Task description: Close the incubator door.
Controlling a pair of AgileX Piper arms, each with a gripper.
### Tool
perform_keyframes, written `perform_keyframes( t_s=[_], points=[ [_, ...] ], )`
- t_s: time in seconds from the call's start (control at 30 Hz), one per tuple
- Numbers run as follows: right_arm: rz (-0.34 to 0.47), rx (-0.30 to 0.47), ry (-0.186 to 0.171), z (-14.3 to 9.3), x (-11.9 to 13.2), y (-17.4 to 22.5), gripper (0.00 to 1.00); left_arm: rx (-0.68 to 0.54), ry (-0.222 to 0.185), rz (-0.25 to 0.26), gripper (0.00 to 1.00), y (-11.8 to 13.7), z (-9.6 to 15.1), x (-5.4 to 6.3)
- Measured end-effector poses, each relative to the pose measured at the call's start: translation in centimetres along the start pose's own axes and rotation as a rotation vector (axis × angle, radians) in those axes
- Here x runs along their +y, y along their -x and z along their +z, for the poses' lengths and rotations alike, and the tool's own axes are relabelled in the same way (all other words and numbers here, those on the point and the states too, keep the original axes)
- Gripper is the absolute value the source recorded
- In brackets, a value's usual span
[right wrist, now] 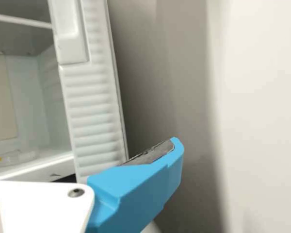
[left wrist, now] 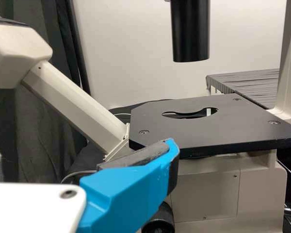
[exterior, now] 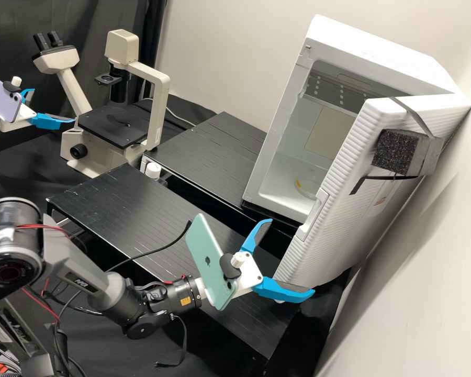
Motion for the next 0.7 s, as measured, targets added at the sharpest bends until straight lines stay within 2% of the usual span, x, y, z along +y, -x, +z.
perform_keyframes(
  t_s=[0.17, 0.23, 0.37, 0.6, 0.7],
  points=[
    [-0.039, -0.003, -0.002, 0.3, -1.4, -1.8, 1.0, 0.0, 0.0, 0.0, 1.0, 0.0, 0.0, 0.0],
    [-0.031, -0.031, -0.011, 0.9, -1.6, -2.2, 1.0, 0.0, 0.0, 0.0, 1.0, 0.0, 0.0, 0.0],
    [0.019, -0.064, -0.058, 1.4, -1.3, -3.1, 1.0, 0.0, 0.0, 0.0, 1.0, 0.0, 0.0, 0.0],
    [0.031, -0.052, -0.127, 1.3, -1.2, -3.1, 1.0, 0.0, 0.0, 0.0, 1.0, 0.0, 0.0, 0.0],
    [0.032, -0.051, -0.146, 1.3, -1.2, -3.1, 1.0, 0.0, 0.0, 0.0, 1.0, 0.0, 0.0, 0.0]
  ],
)
